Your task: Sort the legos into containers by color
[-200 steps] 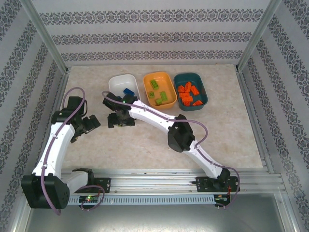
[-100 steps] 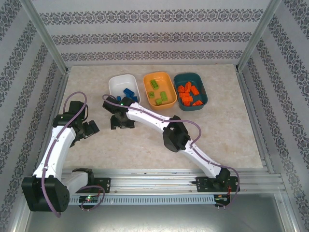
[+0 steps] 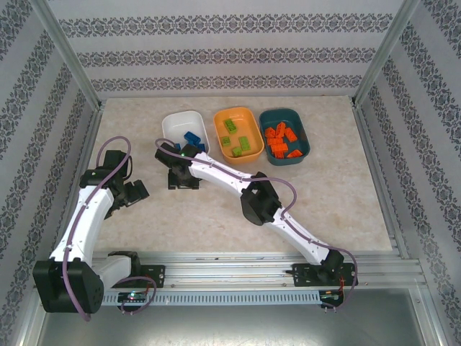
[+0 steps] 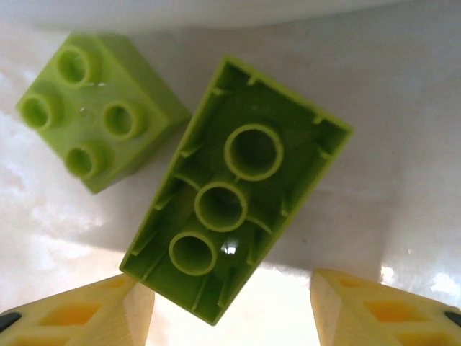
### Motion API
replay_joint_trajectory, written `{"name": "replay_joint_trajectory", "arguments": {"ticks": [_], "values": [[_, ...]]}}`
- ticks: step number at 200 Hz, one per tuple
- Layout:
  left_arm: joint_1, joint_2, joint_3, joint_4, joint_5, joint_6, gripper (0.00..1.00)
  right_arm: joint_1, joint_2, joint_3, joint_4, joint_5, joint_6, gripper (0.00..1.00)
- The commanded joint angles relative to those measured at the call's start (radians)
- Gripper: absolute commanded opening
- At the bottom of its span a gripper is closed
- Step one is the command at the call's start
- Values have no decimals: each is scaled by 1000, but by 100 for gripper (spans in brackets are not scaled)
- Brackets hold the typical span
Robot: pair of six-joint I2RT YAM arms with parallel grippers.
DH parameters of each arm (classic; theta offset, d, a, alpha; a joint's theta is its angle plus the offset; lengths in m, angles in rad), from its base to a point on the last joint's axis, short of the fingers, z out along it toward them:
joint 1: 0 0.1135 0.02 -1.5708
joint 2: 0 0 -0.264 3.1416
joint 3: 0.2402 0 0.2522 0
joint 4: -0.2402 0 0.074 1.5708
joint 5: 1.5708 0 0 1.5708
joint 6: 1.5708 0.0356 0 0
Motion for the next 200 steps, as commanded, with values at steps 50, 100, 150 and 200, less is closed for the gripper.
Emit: {"name": "replay_joint_trajectory", "arguments": {"ticks": [50,100,150,200], "values": [[11,0,-8,10,16,23,100,-12,-3,18,-5,47,-20,39],[11,-6,-10,16,28,27,100,-7,-152,-208,58,64,-29,28],[9,-7,-14,29,60,40,100,-13,-391,-581,265,36,1,32],[9,2,-14,34,76,46,100,-53,-399,-620,437,-80,75,47]]}}
